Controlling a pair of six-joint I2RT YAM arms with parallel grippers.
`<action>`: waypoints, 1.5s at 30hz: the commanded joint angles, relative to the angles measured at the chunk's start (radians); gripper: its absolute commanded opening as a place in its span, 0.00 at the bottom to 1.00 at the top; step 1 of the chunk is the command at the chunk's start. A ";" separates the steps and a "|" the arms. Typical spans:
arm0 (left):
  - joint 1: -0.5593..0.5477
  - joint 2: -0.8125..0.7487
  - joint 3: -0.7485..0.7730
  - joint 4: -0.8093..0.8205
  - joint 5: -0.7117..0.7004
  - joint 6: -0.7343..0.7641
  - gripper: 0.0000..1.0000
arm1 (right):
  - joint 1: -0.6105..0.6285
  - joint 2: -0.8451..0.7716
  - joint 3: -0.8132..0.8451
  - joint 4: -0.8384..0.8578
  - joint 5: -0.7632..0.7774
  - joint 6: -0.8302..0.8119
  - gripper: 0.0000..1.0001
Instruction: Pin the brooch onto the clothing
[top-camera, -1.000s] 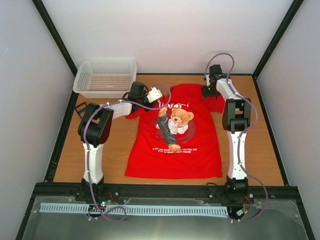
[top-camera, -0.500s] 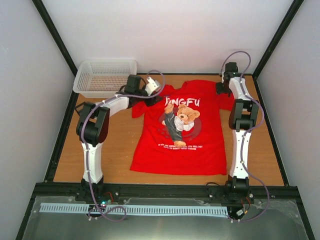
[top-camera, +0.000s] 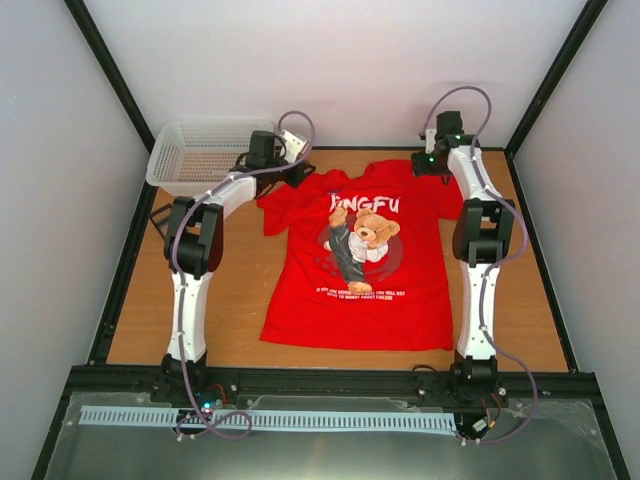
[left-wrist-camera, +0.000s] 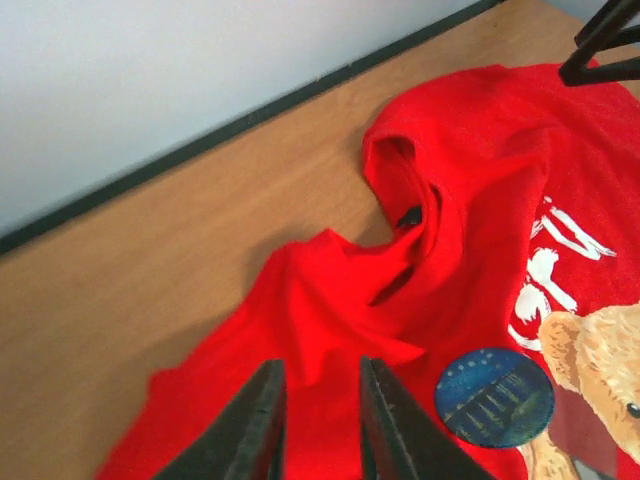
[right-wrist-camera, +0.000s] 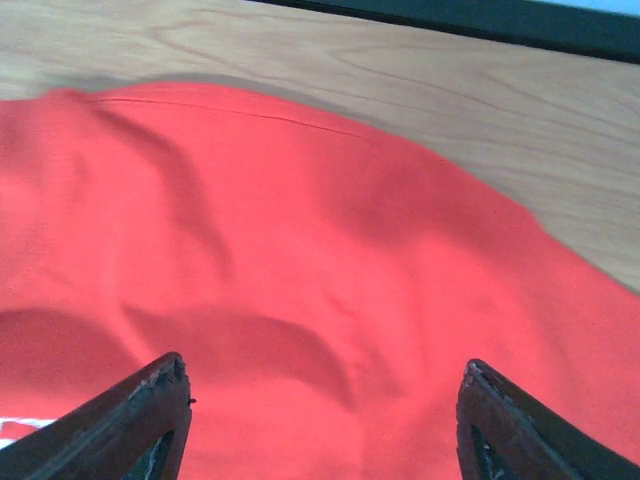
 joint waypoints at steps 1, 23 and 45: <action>-0.032 0.067 0.060 -0.064 -0.017 -0.068 0.19 | 0.052 -0.018 -0.011 0.009 -0.125 0.031 0.68; 0.041 0.468 0.554 -0.384 -0.182 -0.349 0.08 | 0.078 -0.100 -0.110 0.006 -0.153 0.066 0.59; -0.007 0.150 0.461 -0.254 -0.038 -0.259 0.32 | 0.171 -0.397 -0.677 0.180 -0.213 0.156 0.66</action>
